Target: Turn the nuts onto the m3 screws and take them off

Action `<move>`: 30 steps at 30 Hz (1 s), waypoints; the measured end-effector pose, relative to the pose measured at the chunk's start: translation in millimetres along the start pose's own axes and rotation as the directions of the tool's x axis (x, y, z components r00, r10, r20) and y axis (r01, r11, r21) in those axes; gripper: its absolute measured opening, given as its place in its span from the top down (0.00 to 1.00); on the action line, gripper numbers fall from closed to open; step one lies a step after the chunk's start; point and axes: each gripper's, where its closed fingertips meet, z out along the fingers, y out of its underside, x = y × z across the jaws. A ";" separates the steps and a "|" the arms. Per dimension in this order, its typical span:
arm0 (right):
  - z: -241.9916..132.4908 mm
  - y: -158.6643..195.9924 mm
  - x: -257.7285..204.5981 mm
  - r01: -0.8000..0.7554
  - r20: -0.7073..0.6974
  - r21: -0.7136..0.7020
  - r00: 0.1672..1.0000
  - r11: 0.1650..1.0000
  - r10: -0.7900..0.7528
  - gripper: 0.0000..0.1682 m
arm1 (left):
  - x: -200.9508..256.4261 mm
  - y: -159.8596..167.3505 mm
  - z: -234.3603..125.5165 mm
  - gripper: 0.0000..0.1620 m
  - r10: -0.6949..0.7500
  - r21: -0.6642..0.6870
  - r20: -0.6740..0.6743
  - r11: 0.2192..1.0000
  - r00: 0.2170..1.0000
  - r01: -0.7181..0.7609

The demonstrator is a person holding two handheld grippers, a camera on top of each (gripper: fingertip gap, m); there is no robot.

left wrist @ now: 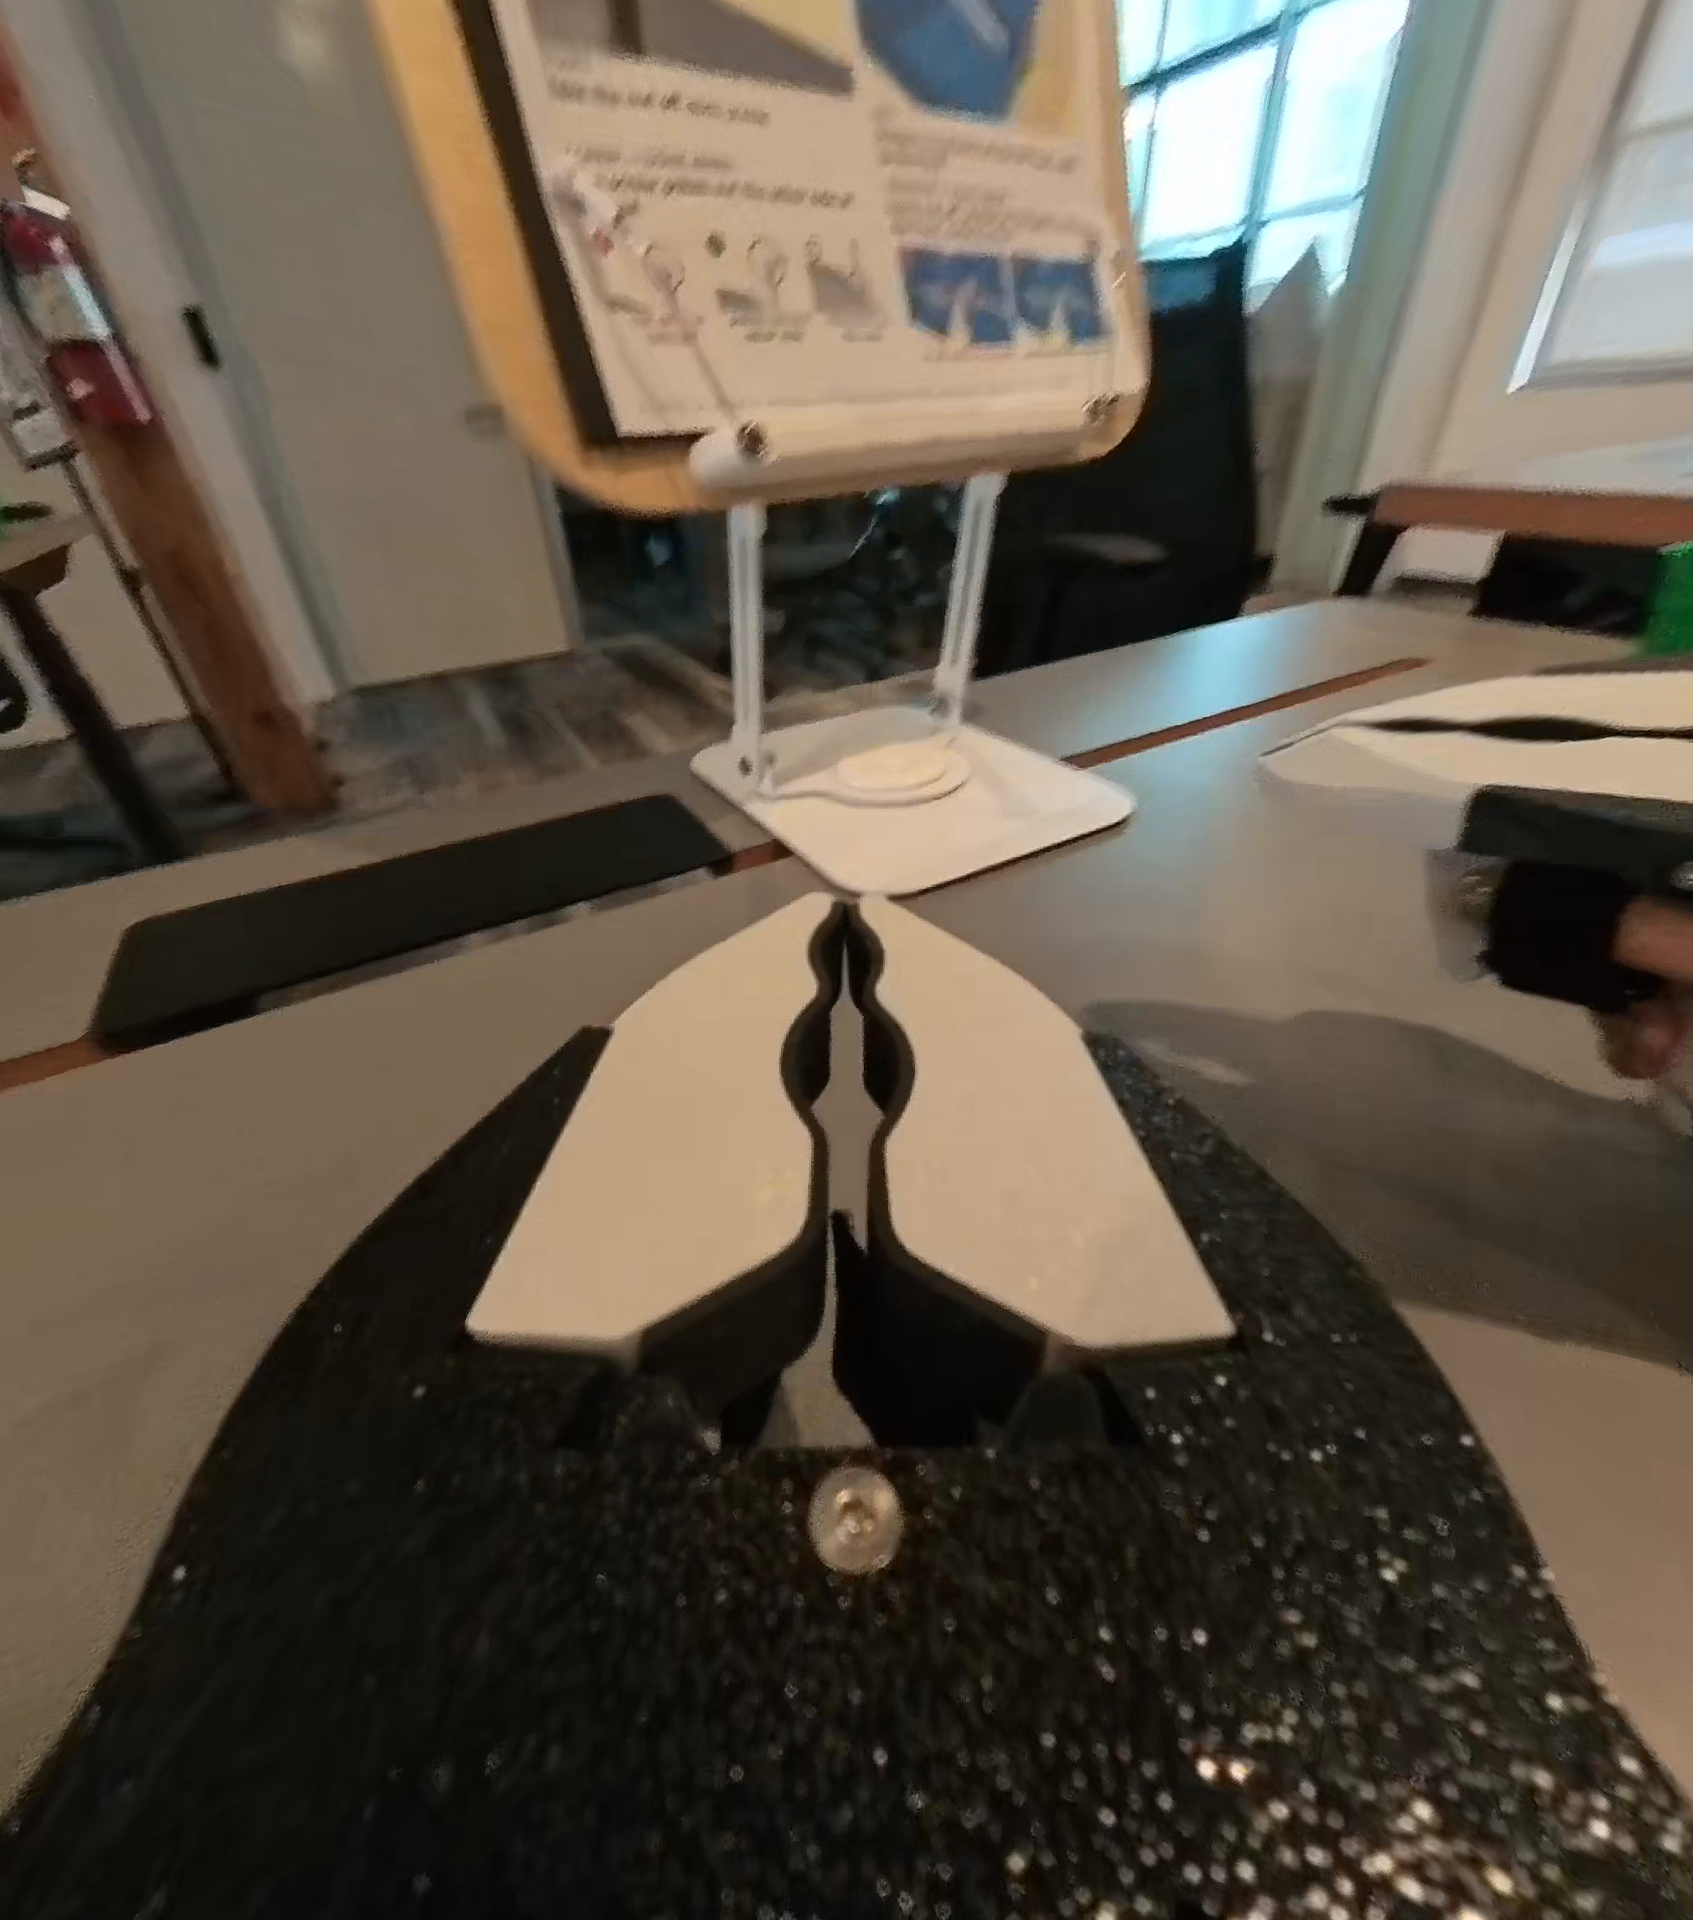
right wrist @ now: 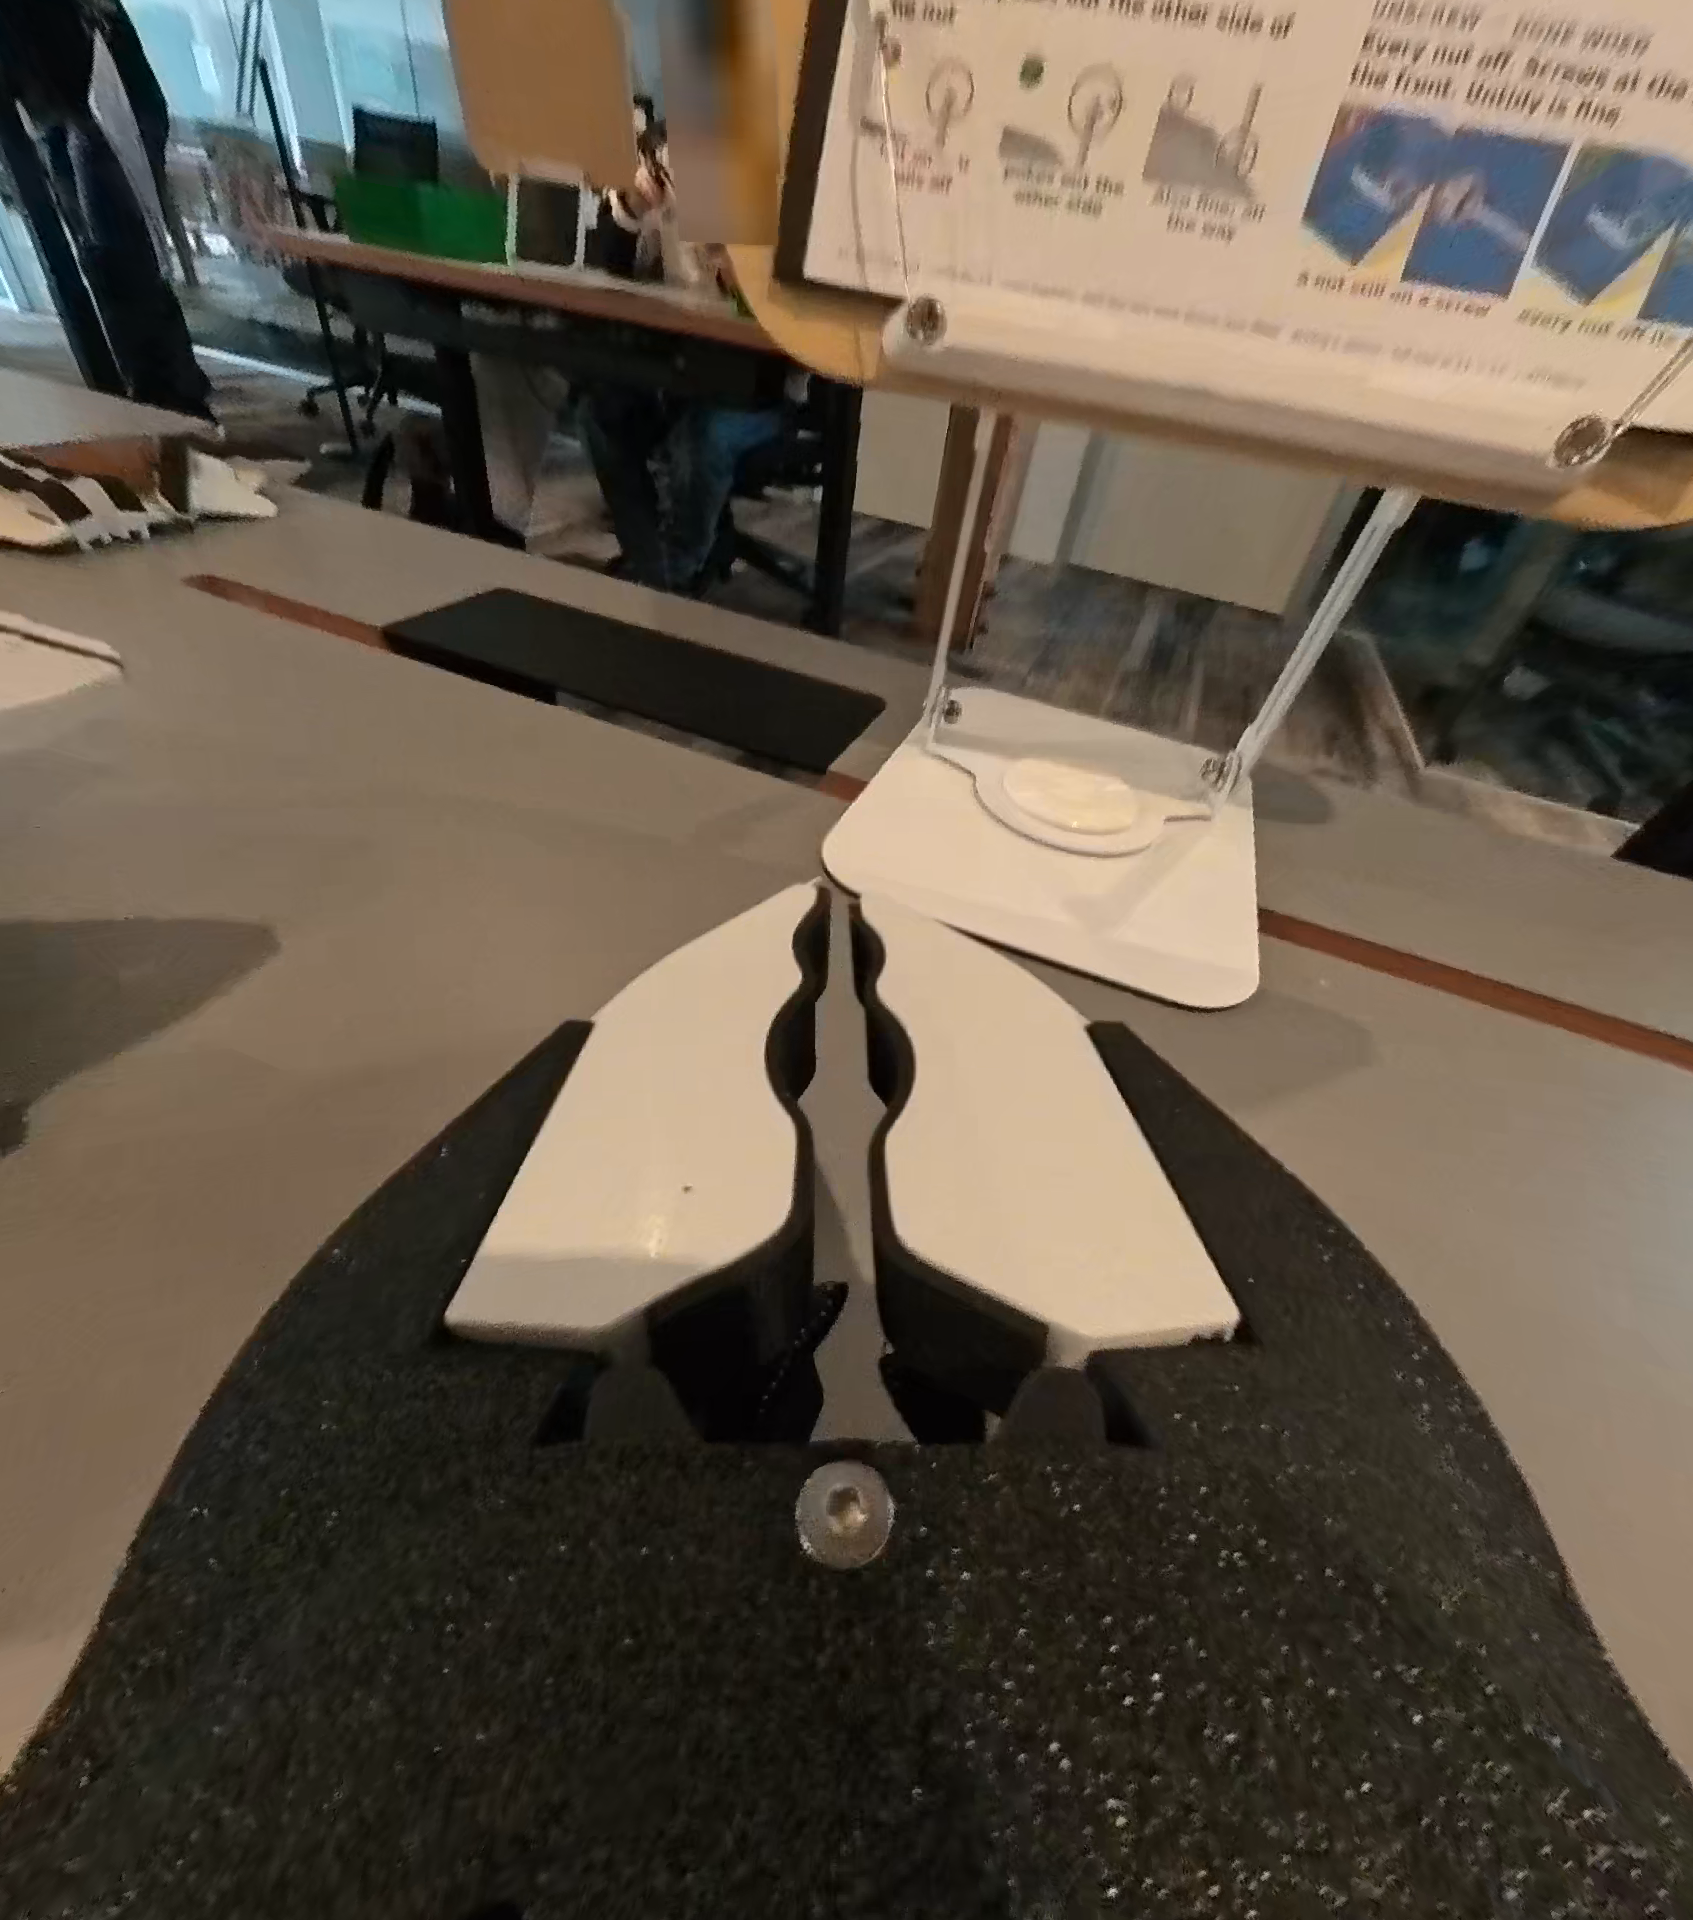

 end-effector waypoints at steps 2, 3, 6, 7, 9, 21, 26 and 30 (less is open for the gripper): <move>0.1 -3.3 -3.7 -0.013 0.000 0.013 1.000 1.000 0.013 0.95 | 4.9 -3.1 3.4 1.00 -0.006 0.014 -0.012 1.000 1.000 0.006; 1.1 -2.2 -6.3 -0.018 0.003 0.015 1.000 1.000 0.018 0.94 | 6.1 -1.1 5.4 1.00 0.005 -0.001 -0.009 1.000 1.000 -0.005; 5.5 7.1 -10.5 -0.011 -0.010 -0.021 1.000 1.000 0.011 0.87 | 3.2 7.7 8.5 1.00 0.056 -0.054 0.032 0.997 0.998 -0.054; 6.4 9.1 -9.9 -0.010 -0.023 -0.029 1.000 1.000 0.009 0.84 | 1.7 8.3 8.7 1.00 0.064 -0.063 0.042 0.996 0.997 -0.061; 6.5 10.4 -8.8 -0.002 -0.034 -0.025 0.999 1.000 0.001 0.84 | -2.0 6.9 8.1 1.00 0.071 -0.066 0.055 0.996 0.996 -0.068; -2.5 3.5 9.2 -0.010 -0.084 0.053 0.996 0.999 0.015 0.92 | -30.7 6.0 -7.5 1.00 0.140 -0.046 -0.036 0.989 0.989 -0.142; -2.6 0.8 8.9 -0.012 -0.074 0.082 0.997 0.997 0.018 0.93 | -35.4 5.4 -15.2 1.00 -0.057 -0.019 -0.164 0.998 0.985 0.054; -4.2 -1.5 8.7 -0.025 -0.062 0.105 0.998 0.994 0.032 0.97 | -38.5 5.2 -22.5 1.00 -0.092 -0.018 -0.226 0.996 0.970 0.090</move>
